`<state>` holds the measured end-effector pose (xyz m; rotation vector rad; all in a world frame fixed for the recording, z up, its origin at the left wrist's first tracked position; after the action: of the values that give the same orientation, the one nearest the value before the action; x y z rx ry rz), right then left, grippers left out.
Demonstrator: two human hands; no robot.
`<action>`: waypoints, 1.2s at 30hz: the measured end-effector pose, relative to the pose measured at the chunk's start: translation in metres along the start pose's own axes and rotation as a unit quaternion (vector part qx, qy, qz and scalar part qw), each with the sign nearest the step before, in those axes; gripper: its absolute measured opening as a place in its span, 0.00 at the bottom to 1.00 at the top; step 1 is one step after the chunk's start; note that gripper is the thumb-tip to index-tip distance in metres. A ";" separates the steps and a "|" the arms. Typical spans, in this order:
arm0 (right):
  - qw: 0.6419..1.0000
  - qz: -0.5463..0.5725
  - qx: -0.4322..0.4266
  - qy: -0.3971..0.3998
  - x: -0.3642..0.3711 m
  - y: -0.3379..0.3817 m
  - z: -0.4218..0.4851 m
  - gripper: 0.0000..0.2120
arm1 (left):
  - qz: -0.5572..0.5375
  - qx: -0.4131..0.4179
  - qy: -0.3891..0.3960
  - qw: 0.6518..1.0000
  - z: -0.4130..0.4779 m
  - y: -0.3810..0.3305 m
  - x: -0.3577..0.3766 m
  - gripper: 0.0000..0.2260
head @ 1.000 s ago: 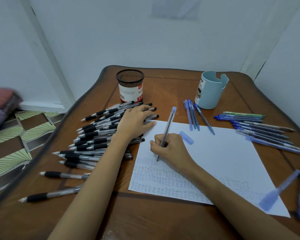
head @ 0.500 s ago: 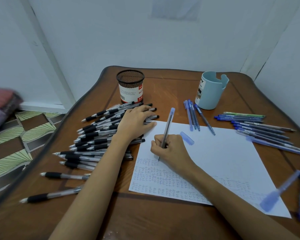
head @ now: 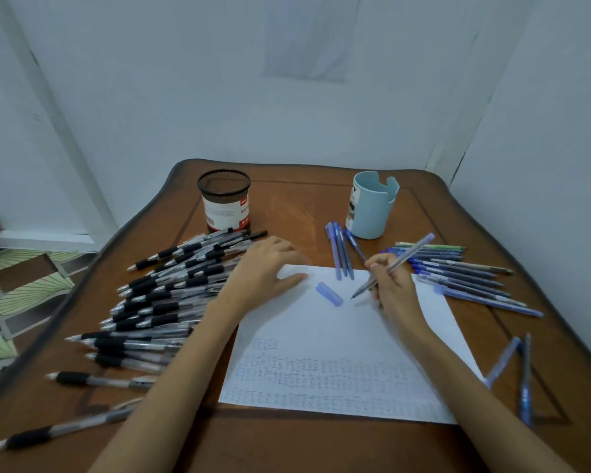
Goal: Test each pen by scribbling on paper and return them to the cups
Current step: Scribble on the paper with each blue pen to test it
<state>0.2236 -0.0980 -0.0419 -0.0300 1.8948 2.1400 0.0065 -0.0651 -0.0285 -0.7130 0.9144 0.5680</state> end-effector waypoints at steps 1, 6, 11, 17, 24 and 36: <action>1.000 0.009 0.021 0.001 -0.001 -0.004 0.000 0.11 | -0.032 0.008 0.038 0.999 0.000 -0.008 0.004 0.12; 0.999 0.003 0.024 -0.042 -0.003 0.001 0.001 0.10 | -0.123 -0.008 0.092 0.988 -0.001 -0.037 0.021 0.09; 0.998 0.032 -0.017 -0.055 -0.004 0.012 -0.004 0.07 | -0.307 -0.129 0.039 0.942 -0.004 -0.051 0.017 0.01; 0.994 0.082 -0.048 -0.061 -0.006 0.020 -0.007 0.11 | -0.351 -0.164 0.021 0.922 -0.003 -0.046 0.020 0.05; 0.997 0.054 -0.059 -0.018 0.001 0.017 -0.010 0.10 | -0.365 -0.163 0.027 0.916 -0.001 -0.046 0.020 0.05; 0.992 -0.018 -0.076 0.097 0.015 0.009 -0.019 0.08 | -0.465 -0.168 0.035 0.869 -0.006 -0.055 0.020 0.06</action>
<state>0.2044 -0.1143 -0.0387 -0.3131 1.8102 2.3253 0.0524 -0.1024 -0.0312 -1.3784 0.4352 -0.1789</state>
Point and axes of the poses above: each hand's wrist, its own z-axis towards the middle knuckle, its own x-axis out of the palm, y = z × x, the point moved 1 cm from there along z, towards the middle knuckle, and after that the axes turned 4 degrees about -z, right-handed, at the moved point
